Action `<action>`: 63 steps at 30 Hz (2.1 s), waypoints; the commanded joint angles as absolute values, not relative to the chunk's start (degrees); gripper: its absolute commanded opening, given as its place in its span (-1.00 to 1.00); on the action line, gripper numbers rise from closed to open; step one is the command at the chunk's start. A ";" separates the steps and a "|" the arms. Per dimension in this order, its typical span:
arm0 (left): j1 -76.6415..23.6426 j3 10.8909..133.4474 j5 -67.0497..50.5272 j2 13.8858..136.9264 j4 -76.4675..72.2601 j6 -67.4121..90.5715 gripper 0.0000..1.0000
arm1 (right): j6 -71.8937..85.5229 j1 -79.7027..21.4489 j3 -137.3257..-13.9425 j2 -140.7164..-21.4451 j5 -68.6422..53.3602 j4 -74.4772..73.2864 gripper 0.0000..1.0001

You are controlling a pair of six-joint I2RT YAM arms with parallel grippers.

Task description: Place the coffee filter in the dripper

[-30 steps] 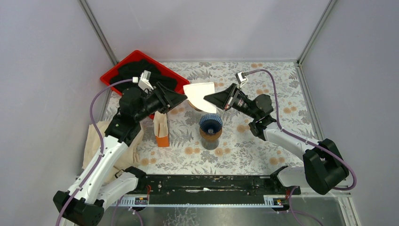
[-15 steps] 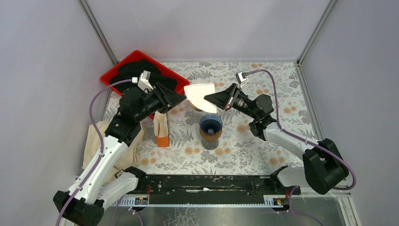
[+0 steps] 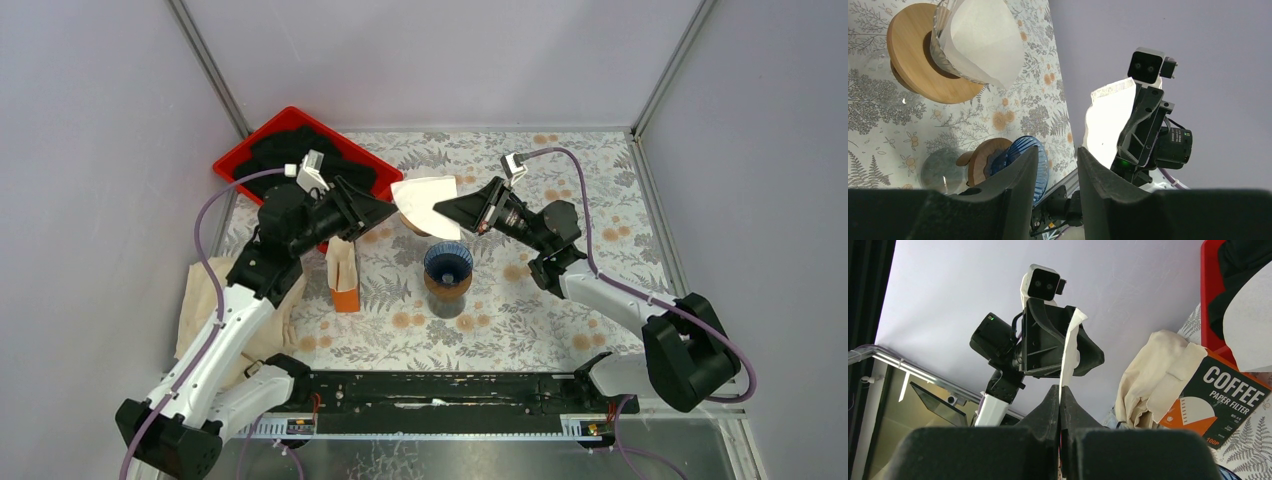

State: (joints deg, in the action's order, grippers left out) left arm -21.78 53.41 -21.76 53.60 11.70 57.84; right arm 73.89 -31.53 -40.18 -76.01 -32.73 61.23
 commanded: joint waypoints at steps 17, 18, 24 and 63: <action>-22.10 49.67 -27.35 53.07 0.13 61.51 -0.06 | 75.39 -31.14 -40.34 -77.14 -34.89 67.81 -1.00; -22.14 49.47 -27.76 53.16 -0.92 61.86 -0.06 | 75.48 -31.12 -40.36 -77.23 -34.94 67.91 -1.00; -23.14 48.79 -28.02 53.26 -4.47 63.03 -0.06 | 76.38 -31.11 -40.34 -77.94 -34.94 69.05 -1.00; -35.08 65.80 -4.26 57.35 20.71 43.74 -1.00 | 42.56 -31.12 -44.83 -60.60 -24.37 22.25 0.27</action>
